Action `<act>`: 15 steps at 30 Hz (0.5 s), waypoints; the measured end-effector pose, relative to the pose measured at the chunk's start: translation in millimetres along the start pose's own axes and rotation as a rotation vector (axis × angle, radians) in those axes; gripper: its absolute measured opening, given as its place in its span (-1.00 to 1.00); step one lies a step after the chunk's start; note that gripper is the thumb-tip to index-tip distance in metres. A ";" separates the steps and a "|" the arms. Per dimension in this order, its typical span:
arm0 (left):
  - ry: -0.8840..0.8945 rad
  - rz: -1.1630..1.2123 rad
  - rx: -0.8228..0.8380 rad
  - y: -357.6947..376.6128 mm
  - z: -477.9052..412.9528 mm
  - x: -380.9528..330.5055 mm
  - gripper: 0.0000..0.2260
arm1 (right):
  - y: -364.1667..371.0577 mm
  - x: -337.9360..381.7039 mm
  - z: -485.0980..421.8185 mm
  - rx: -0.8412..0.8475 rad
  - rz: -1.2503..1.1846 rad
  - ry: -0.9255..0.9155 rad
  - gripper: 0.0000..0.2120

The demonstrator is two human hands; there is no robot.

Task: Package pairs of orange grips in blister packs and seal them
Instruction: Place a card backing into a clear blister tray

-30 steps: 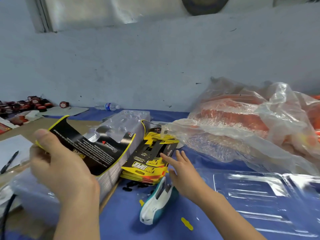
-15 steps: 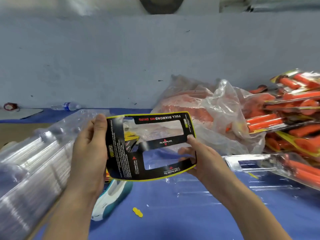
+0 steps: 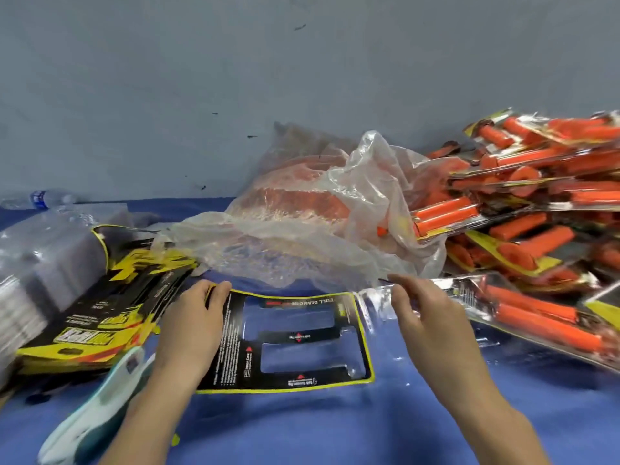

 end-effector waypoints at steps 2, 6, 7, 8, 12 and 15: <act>-0.018 -0.026 0.024 6.1 -4.6 3.1 -0.70 | 6.9 -2.4 -3.7 0.029 0.117 -0.026 -0.77; -0.056 -0.075 0.043 12.5 -9.6 4.0 -0.70 | 24.9 -6.3 -6.3 0.127 0.315 -0.076 -0.80; -0.067 -0.086 0.051 14.1 -9.7 4.1 -0.70 | 26.7 -7.9 -6.1 0.137 0.337 -0.076 -0.81; -0.083 -0.100 0.060 15.5 -9.5 5.0 -0.69 | 28.0 -9.0 -5.7 0.136 0.357 -0.082 -0.83; -0.145 -0.133 0.102 19.0 -6.1 12.2 -0.67 | 32.5 -8.1 -2.0 0.097 0.428 -0.135 -0.85; -0.142 -0.146 0.095 17.0 -2.2 11.6 -0.66 | 38.2 -11.3 0.5 0.142 0.428 -0.116 -0.86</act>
Point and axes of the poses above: each hand's wrist, its own z-axis away from the middle knuckle, its own y-axis out of the palm, x = y × z, the point moved 9 cm from there along -z, towards the middle knuckle, and after that the axes turned 15 degrees about x, right-handed, at the moved point
